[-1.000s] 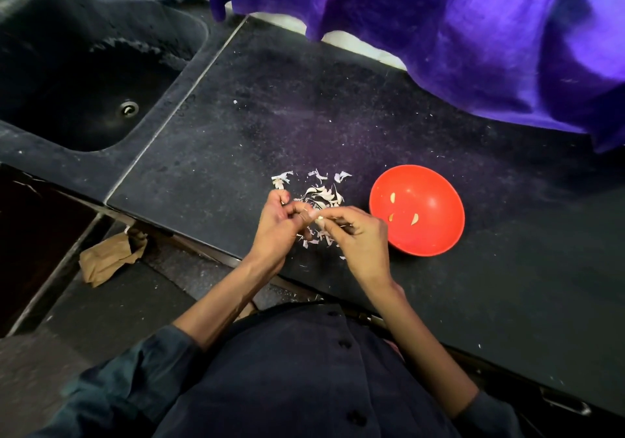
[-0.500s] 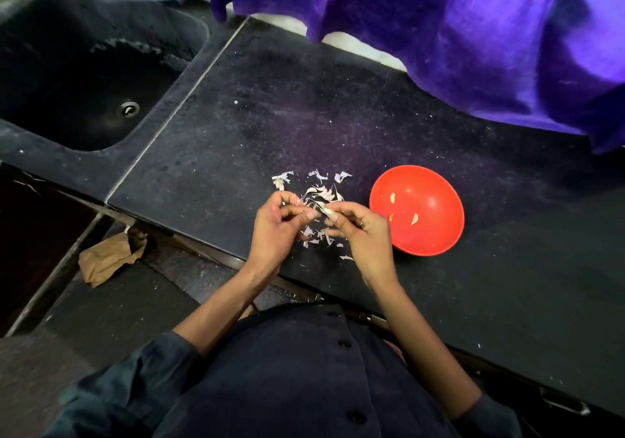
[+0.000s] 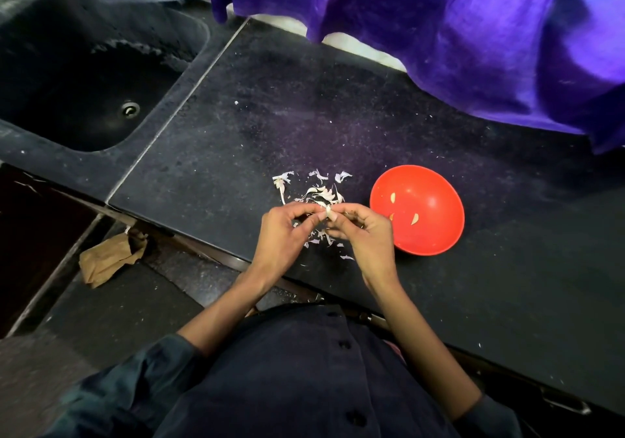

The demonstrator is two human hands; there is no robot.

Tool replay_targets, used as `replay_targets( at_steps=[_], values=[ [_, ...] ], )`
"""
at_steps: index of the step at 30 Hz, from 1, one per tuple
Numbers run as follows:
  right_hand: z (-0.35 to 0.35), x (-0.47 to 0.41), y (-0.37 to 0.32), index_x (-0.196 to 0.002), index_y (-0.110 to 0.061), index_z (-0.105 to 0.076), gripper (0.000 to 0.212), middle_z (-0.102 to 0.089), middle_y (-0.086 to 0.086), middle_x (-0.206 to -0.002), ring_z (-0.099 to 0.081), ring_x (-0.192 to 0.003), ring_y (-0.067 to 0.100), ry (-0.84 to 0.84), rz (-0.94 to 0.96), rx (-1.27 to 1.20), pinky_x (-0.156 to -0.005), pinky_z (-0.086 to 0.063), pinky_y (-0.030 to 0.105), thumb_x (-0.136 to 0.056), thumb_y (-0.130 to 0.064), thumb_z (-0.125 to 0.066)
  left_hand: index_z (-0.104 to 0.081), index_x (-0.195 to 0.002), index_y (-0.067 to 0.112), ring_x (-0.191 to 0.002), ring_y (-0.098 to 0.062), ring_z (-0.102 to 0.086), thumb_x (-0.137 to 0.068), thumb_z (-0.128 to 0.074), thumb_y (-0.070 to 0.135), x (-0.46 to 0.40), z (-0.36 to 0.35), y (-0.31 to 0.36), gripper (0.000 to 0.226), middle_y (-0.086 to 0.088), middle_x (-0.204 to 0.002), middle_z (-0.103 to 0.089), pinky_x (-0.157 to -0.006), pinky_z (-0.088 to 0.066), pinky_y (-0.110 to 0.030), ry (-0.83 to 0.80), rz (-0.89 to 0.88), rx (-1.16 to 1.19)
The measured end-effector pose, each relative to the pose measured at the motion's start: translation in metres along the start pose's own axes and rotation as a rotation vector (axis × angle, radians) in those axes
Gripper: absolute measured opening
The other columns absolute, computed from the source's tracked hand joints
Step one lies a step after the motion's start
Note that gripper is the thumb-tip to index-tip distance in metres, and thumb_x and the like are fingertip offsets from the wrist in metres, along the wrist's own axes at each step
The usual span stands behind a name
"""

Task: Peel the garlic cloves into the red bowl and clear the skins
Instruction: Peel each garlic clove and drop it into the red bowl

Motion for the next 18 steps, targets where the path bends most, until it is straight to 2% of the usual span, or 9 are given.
replay_targets(
  at_steps=[5,11,14,18],
  values=[
    [0.0021,-0.0008,0.0019,-0.087,-0.011,-0.072,0.013,-0.073,0.001,-0.075,-0.071,-0.07,0.013,0.024,-0.024,-0.028,-0.066,-0.056,0.021,-0.086,0.001,-0.067,-0.077,-0.095,0.021,-0.077,0.0,-0.064,-0.08,-0.077,0.018,0.0028,0.0008,0.0055,0.015,0.016,-0.086,-0.07,-0.07,-0.045,-0.009,0.01,-0.097,-0.127],
    [-0.0015,0.0008,0.0,-0.093,-0.005,-0.074,0.01,-0.074,0.014,-0.085,-0.072,-0.081,0.021,-0.015,-0.038,-0.057,-0.073,-0.057,0.025,-0.088,-0.002,-0.066,-0.078,-0.094,0.021,-0.078,-0.006,-0.063,-0.081,-0.077,0.02,0.0033,0.0035,0.0062,0.013,0.01,-0.087,-0.074,-0.072,-0.05,-0.02,0.091,-0.15,-0.257],
    [-0.0016,0.0001,-0.001,-0.096,0.0,-0.073,0.011,-0.074,0.014,-0.085,-0.072,-0.08,0.019,-0.02,-0.043,-0.053,-0.072,-0.057,0.025,-0.089,-0.002,-0.065,-0.078,-0.094,0.018,-0.078,-0.007,-0.064,-0.081,-0.077,0.016,0.0051,0.0049,0.0066,0.013,0.006,-0.087,-0.075,-0.071,-0.05,-0.019,0.112,-0.191,-0.274],
    [-0.0022,-0.0002,-0.0038,-0.089,-0.008,-0.075,0.012,-0.074,0.013,-0.084,-0.072,-0.079,0.019,-0.031,0.0,-0.002,-0.071,-0.057,0.023,-0.088,-0.001,-0.065,-0.078,-0.092,0.013,-0.074,-0.007,-0.063,-0.078,-0.079,0.01,0.0073,0.0051,0.0095,0.014,0.003,-0.083,-0.075,-0.069,-0.047,-0.009,0.124,-0.238,-0.282]
  ],
)
Point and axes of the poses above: each hand's wrist, its own x-axis away from the middle knuckle, its own z-axis out of the back of the hand, y = z × x, the point moved 3 cm from there along -x, towards the middle knuckle
